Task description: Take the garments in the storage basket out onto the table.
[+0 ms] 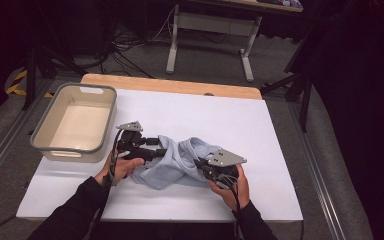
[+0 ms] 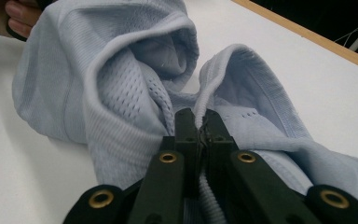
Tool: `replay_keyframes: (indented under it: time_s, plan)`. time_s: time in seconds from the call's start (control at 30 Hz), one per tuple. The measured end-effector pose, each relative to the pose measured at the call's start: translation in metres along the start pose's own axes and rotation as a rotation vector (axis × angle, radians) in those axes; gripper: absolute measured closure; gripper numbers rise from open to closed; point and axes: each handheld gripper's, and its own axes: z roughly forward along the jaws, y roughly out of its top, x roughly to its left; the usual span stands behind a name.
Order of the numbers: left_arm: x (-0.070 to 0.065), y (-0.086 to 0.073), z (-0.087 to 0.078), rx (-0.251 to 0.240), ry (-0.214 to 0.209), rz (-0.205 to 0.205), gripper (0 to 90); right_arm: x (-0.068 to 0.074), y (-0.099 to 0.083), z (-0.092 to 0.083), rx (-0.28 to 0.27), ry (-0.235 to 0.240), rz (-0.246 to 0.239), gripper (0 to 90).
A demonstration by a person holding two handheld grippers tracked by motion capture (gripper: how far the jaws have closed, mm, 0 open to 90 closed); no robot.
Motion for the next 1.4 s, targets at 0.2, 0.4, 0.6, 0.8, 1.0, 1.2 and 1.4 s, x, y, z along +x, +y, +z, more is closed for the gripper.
replay_keyframes:
  time_s: [0.2,0.4,0.6,0.8,1.0,1.2,1.4]
  plan:
    - [-0.008,0.005,0.012,-0.001,-0.115,0.055,32.1,0.001,0.0,0.0,-0.008,0.001,-0.011,87.1]
    - [-0.024,0.012,0.016,-0.008,-0.153,0.121,33.7,0.001,0.001,-0.001,-0.025,0.0,-0.013,87.1]
    - [-0.042,0.015,0.025,0.03,-0.143,0.222,63.7,0.002,0.003,-0.002,-0.039,-0.005,-0.015,87.1]
    - [-0.052,0.014,0.028,0.04,-0.1,0.289,85.4,0.002,0.004,-0.004,-0.048,-0.012,-0.017,87.1]
    - [-0.053,0.017,0.021,0.033,-0.058,0.318,87.1,-0.001,0.005,-0.007,-0.067,-0.021,-0.005,87.2]
    - [-0.054,0.02,0.009,0.026,0.0,0.346,87.2,-0.008,0.007,-0.012,-0.099,-0.035,0.018,87.2]
    - [-0.056,0.032,-0.014,0.012,0.079,0.395,87.2,-0.024,0.016,-0.027,-0.175,-0.072,0.075,87.3]
